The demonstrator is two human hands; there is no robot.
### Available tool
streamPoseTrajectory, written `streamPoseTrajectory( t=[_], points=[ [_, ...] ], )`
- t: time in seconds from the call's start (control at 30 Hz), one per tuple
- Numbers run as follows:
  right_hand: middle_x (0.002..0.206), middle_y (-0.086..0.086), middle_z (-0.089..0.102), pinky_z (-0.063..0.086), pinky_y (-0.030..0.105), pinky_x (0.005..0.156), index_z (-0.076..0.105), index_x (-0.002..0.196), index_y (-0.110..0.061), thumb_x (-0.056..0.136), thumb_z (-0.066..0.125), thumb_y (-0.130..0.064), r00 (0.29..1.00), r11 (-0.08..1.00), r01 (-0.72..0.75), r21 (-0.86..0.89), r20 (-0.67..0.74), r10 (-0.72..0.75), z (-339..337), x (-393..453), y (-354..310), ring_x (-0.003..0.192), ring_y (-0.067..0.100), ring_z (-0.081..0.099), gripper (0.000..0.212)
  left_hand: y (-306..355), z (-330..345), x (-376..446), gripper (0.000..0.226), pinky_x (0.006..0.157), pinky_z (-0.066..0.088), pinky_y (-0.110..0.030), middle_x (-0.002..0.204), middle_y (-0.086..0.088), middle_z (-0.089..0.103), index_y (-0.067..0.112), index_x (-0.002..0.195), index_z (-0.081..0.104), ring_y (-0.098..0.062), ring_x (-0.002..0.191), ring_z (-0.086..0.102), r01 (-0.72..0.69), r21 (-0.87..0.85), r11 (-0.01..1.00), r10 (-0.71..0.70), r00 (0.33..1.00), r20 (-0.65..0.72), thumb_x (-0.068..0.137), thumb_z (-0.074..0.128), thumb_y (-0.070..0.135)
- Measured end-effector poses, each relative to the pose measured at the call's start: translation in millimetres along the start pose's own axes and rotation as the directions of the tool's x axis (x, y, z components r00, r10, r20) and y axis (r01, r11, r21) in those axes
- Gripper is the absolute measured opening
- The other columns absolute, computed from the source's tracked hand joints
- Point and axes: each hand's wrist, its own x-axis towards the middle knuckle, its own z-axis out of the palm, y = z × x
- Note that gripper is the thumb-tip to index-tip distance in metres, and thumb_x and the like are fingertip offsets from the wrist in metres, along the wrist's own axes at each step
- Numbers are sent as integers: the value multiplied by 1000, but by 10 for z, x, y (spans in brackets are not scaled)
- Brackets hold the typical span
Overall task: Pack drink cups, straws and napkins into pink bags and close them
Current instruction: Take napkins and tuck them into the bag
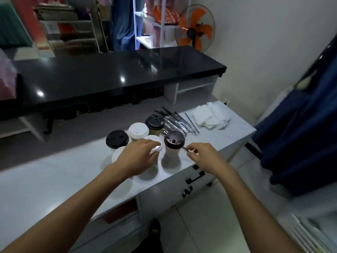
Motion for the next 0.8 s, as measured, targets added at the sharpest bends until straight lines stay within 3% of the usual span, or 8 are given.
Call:
streamPoseTrajectory(
  t=[0.2, 0.3, 0.57, 0.8],
  points=[
    [126, -6, 66, 51, 37, 95, 65, 126, -28, 99, 57, -33, 991, 991, -136, -16, -6, 135, -211, 231, 653, 111, 12, 60, 29, 250, 333, 743, 37, 81, 55, -44, 117, 0, 70, 29, 125, 61, -28, 105, 63, -133, -86, 987, 134, 991, 4, 93, 46, 42],
    [130, -8, 64, 51, 36, 95, 63, 130, -28, 100, 55, -34, 984, 983, -178, -38, -17, 177, -367, 515, 892, 113, 12, 60, 31, 301, 435, 1210, 45, 86, 53, -42, 120, 1, 69, 27, 130, 62, -26, 110, 63, -152, -92, 984, 153, 988, 5, 93, 43, 43],
    [131, -4, 64, 52, 37, 93, 62, 132, -27, 100, 55, -34, 962, 960, -270, -76, -59, 266, -611, 1248, 1311, 113, 16, 61, 34, 331, 668, 2281, 39, 96, 50, -39, 134, 4, 64, 28, 137, 58, -23, 123, 58, -178, -156, 972, 180, 984, 0, 100, 52, 38],
    [132, -3, 64, 52, 38, 95, 61, 132, -26, 99, 57, -33, 945, 944, -326, -58, -28, 325, -626, 1543, 1623, 114, 19, 61, 35, 364, 880, 2727, 40, 101, 47, -37, 138, 6, 61, 29, 139, 55, -20, 127, 54, -159, -172, 972, 178, 979, 101, 101, 49, 40]
  ],
)
